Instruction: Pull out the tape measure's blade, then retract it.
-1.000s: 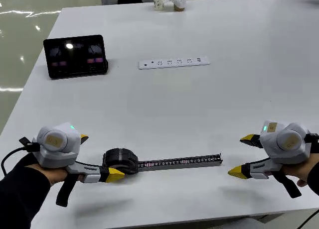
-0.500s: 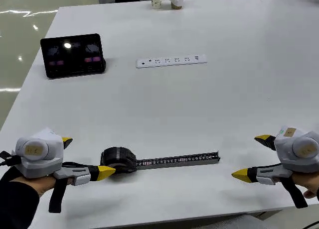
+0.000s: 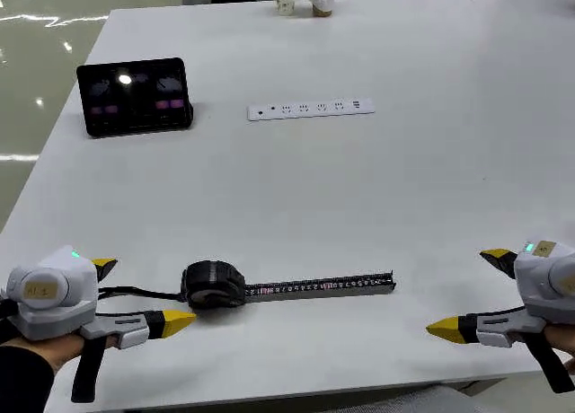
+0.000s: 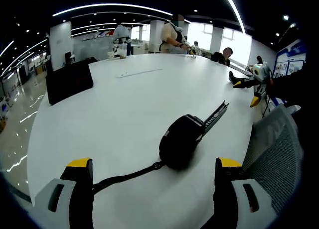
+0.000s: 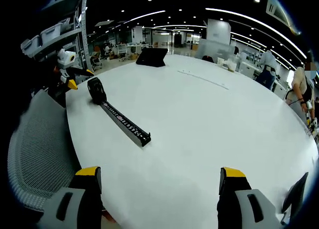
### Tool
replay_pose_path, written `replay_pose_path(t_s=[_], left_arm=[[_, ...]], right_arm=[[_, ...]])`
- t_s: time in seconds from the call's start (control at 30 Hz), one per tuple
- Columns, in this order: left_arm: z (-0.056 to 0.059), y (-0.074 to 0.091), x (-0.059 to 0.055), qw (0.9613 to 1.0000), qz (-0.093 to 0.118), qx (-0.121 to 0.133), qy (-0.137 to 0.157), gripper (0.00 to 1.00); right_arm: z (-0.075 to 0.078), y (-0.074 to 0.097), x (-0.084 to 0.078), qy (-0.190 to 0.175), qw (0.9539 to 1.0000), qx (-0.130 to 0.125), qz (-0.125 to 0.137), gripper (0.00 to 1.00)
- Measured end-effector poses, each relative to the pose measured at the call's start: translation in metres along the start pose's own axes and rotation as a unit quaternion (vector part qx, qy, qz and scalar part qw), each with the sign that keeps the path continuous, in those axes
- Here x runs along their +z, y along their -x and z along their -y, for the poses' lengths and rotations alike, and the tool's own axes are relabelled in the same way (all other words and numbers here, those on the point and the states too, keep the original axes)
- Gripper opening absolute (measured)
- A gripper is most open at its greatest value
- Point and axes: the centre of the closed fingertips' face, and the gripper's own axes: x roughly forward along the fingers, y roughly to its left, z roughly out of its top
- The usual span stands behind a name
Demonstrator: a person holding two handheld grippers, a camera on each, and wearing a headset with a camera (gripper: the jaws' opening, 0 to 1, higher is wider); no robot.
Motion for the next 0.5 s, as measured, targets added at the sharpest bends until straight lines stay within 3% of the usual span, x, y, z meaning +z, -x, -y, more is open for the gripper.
replay_pose_path(t_s=[0.3, 0.5], left_arm=[[0.003, 0.005, -0.002, 0.9993, 0.007, -0.013, -0.033, 0.99], [0.003, 0.006, -0.004, 0.9991, 0.005, -0.014, -0.040, 0.99]], right_arm=[[0.002, 0.011, -0.012, 0.006, 1.0000, -0.002, 0.002, 0.99], [0.001, 0.015, -0.014, -0.001, 1.0000, -0.005, 0.003, 0.99]])
